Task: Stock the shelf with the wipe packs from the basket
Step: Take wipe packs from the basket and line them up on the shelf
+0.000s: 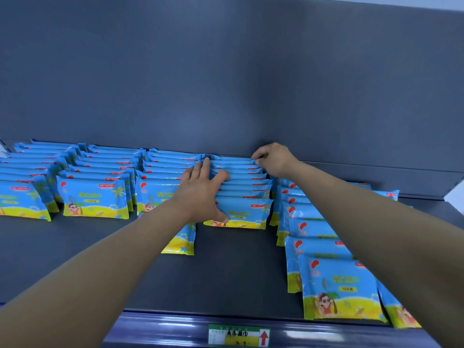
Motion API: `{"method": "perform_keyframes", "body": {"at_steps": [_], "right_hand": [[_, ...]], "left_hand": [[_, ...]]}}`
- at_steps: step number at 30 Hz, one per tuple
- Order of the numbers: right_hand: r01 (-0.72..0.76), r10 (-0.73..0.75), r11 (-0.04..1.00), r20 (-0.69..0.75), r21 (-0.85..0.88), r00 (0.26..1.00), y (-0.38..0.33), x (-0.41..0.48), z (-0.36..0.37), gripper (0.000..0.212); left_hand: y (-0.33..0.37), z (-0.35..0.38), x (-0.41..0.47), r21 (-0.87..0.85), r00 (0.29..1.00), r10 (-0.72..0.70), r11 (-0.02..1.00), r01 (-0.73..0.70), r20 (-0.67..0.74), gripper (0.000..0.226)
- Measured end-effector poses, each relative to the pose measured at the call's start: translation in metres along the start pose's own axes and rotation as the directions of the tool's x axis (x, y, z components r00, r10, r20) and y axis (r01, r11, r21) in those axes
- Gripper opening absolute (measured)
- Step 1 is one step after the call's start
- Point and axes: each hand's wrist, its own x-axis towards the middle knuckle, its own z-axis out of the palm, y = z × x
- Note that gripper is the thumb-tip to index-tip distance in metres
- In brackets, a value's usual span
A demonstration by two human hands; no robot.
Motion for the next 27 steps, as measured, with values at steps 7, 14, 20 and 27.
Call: {"method": "perform_keyframes", "body": {"at_steps": [7, 14, 20, 27], "right_hand": [[-0.051, 0.047, 0.980, -0.028, -0.192, 0.999, -0.010, 0.009, 0.005, 0.026], [-0.151, 0.134, 0.961, -0.086, -0.234, 0.987, -0.006, 0.011, 0.010, 0.021], [-0.129, 0.107, 0.961, -0.099, -0.246, 0.989, -0.004, 0.005, 0.004, 0.027], [-0.132, 0.119, 0.986, -0.133, -0.097, 0.984, -0.005, -0.003, -0.010, 0.027]], "left_hand": [[-0.001, 0.002, 0.002, 0.094, 0.998, 0.066, 0.993, -0.065, -0.018, 0.103], [0.001, 0.002, 0.001, 0.153, 0.994, 0.095, 0.984, -0.085, -0.058, 0.100], [0.005, 0.001, 0.002, 0.188, 0.997, 0.079, 0.979, -0.080, 0.015, 0.101], [0.006, -0.002, 0.003, 0.219, 0.996, 0.069, 0.972, -0.081, 0.064, 0.102]]}}
